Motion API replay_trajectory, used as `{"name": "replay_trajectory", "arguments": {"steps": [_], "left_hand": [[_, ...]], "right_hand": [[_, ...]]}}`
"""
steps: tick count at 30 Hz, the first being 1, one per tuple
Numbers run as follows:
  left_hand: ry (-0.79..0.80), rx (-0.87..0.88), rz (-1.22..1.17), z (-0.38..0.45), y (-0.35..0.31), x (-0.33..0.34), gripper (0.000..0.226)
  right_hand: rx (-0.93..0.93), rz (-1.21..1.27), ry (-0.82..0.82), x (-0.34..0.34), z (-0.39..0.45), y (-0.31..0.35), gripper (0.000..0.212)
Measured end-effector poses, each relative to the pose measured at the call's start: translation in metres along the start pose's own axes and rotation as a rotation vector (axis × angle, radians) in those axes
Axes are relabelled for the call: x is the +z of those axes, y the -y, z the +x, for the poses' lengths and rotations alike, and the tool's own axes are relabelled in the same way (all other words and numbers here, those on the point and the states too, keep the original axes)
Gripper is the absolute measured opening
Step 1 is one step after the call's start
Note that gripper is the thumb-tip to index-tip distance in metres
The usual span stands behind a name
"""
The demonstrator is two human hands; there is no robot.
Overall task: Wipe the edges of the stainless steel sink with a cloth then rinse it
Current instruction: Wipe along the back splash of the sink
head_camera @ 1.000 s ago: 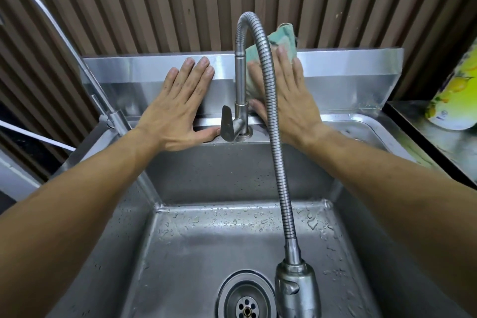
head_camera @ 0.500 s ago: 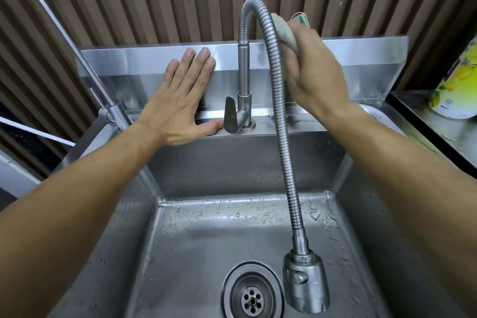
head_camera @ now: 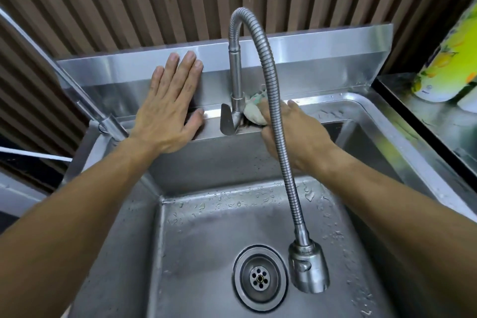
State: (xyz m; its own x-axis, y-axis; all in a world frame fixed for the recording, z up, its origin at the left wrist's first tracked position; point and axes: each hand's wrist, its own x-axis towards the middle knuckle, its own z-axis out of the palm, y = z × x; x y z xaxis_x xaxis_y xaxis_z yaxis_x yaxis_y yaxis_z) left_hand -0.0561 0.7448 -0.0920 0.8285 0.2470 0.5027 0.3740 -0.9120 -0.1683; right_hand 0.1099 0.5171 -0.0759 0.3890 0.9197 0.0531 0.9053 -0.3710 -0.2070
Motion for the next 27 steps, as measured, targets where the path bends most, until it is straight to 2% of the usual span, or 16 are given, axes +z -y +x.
{"name": "replay_trajectory", "arguments": {"steps": [2,5,11,14,16,19,21,24,27], "left_hand": [[-0.014,-0.093,-0.003,-0.005,0.003,0.000,0.081],[-0.023,-0.199,-0.011,-0.010,0.002,0.000,0.078],[-0.024,-0.189,-0.006,-0.010,-0.002,0.000,0.081],[-0.003,-0.183,0.032,-0.009,-0.001,-0.003,0.083],[0.015,-0.182,0.058,-0.008,0.000,-0.004,0.083],[0.039,-0.188,0.070,-0.008,0.000,-0.002,0.083],[0.043,-0.192,0.070,-0.007,-0.002,0.000,0.083],[0.028,-0.094,0.108,-0.002,-0.002,-0.001,0.084],[0.026,0.116,0.143,0.014,-0.003,-0.007,0.083]], "right_hand": [[0.009,-0.063,-0.013,0.003,-0.005,-0.005,0.051],[-0.034,-0.024,-0.067,0.019,0.000,-0.002,0.064],[-0.108,0.032,-0.085,0.021,0.009,-0.002,0.059],[-0.043,-0.001,-0.129,0.019,-0.002,-0.012,0.057],[0.063,0.031,-0.159,0.021,-0.003,-0.007,0.054],[0.136,0.177,-0.110,0.043,0.018,0.008,0.067],[0.077,0.263,-0.107,0.046,0.025,0.009,0.076],[-0.067,0.133,-0.106,0.024,0.015,-0.003,0.055],[0.001,0.126,-0.141,0.019,0.014,-0.007,0.047]]}}
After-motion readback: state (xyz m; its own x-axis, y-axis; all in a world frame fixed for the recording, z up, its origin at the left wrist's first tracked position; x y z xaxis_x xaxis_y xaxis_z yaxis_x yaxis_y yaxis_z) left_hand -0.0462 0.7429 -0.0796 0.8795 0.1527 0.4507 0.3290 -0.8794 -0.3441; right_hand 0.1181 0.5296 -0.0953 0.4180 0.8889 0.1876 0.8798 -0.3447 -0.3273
